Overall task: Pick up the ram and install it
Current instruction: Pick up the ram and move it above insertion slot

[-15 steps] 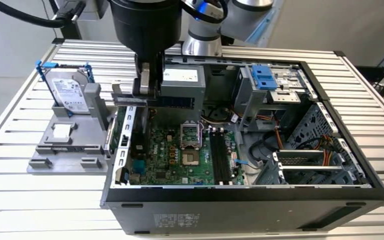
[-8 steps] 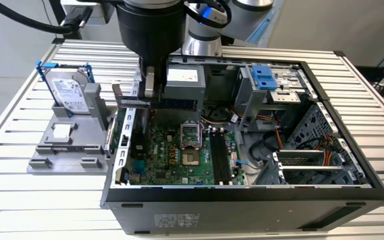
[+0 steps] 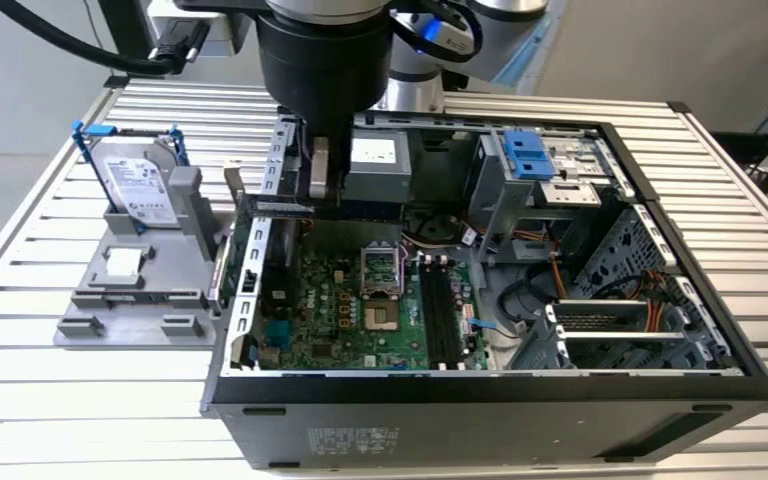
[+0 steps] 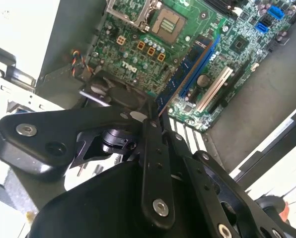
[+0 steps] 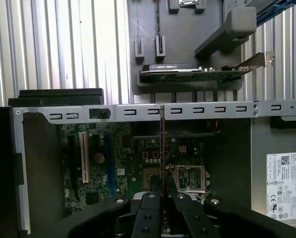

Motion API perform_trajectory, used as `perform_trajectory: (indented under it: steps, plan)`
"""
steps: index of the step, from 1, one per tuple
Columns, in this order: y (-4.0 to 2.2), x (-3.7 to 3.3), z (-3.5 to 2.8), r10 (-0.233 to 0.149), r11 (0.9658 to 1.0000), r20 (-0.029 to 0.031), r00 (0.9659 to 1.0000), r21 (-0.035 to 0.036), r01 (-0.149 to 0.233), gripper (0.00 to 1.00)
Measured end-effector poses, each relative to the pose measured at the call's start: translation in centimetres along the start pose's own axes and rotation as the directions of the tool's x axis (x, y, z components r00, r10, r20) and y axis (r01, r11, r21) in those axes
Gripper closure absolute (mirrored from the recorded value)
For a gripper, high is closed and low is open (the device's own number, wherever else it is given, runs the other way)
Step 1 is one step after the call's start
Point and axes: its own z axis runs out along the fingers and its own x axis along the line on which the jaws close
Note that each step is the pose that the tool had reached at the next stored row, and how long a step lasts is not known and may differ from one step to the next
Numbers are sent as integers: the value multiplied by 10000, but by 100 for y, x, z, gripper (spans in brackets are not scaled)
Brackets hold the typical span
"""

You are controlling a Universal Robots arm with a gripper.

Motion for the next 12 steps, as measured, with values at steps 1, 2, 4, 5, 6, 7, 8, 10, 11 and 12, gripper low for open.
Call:
perform_trajectory:
  steps: [1, 2, 4, 5, 6, 7, 8, 10, 11, 12]
  plan:
    - [-19, -1, 1, 0, 10000, 0, 10000, 0, 0, 100]
    - [-39, -2, 2, 0, 10000, 0, 10000, 0, 0, 100]
    - [-77, -4, 5, 0, 10000, 1, 10000, 1, 0, 100]
    - [-97, -5, 6, 0, 10000, 0, 10000, 1, 0, 100]
    - [-118, -7, 6, 0, 10000, -1, 10000, 0, 0, 100]
    - [-138, -8, 8, 0, 10000, -1, 10000, 0, 0, 100]
    - [-158, -9, 9, 0, 10000, 0, 10000, 0, 0, 100]
    - [-199, -11, 11, 0, 10000, -1, 10000, 0, 0, 100]
    - [-218, -12, 13, 0, 10000, 0, 10000, 0, 0, 100]
    - [-239, -13, 14, 0, 10000, 0, 10000, 0, 0, 100]
